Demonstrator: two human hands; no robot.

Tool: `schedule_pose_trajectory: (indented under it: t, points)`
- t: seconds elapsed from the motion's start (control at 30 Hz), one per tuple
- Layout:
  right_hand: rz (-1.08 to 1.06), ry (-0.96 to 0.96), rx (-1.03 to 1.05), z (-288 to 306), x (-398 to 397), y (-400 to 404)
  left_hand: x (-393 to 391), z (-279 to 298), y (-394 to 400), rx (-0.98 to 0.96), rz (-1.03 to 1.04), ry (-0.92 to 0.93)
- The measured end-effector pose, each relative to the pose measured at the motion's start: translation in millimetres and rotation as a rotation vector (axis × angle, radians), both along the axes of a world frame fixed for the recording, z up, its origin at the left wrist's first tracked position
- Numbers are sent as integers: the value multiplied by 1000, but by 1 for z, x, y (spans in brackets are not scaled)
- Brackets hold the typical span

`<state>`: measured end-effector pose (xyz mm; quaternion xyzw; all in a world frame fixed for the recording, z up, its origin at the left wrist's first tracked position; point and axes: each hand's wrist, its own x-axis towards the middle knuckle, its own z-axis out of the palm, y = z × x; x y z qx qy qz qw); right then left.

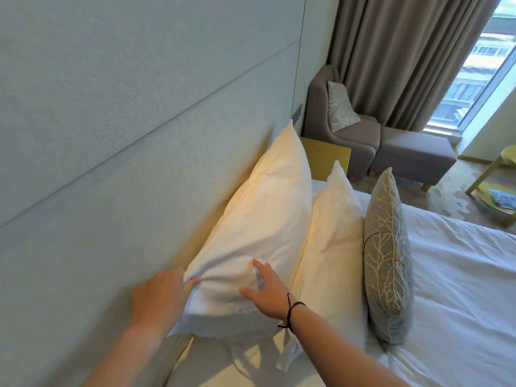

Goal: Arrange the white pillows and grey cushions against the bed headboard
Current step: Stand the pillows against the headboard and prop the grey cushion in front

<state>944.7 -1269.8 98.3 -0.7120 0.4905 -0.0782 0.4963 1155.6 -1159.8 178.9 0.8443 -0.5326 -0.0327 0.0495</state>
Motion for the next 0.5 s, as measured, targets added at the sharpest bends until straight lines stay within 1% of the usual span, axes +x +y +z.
schedule_pose_trajectory:
  t: [0.07, 0.1, 0.13, 0.2, 0.23, 0.27, 0.33, 0.4, 0.5]
  points:
    - [-16, -14, -8, 0, -1, -1, -2, -2, 0, -33, 1, 15]
    - [-26, -25, -14, 1, -1, -2, -2, -3, -1, -49, 6, 59]
    - [-36, -37, -17, 2, 0, -3, -2, -5, -3, -75, 23, 155]
    - [-50, -54, -20, 3, 2, -3, 0, -6, -10, -124, 82, 438]
    - [-51, -60, -23, 4, 4, -3, 2, -6, -15, -138, 107, 544]
    - [-52, -69, -25, 4, 6, -3, 6, -7, -21, -132, 121, 603]
    - [-59, -89, -22, 4, 9, -3, 11, -7, -33, -74, 130, 657]
    - [-79, -105, -13, 5, 11, -5, 15, -7, -44, -48, 144, 657]
    - [-104, -114, -4, 5, 10, -7, 19, -5, -50, -118, 145, 622]
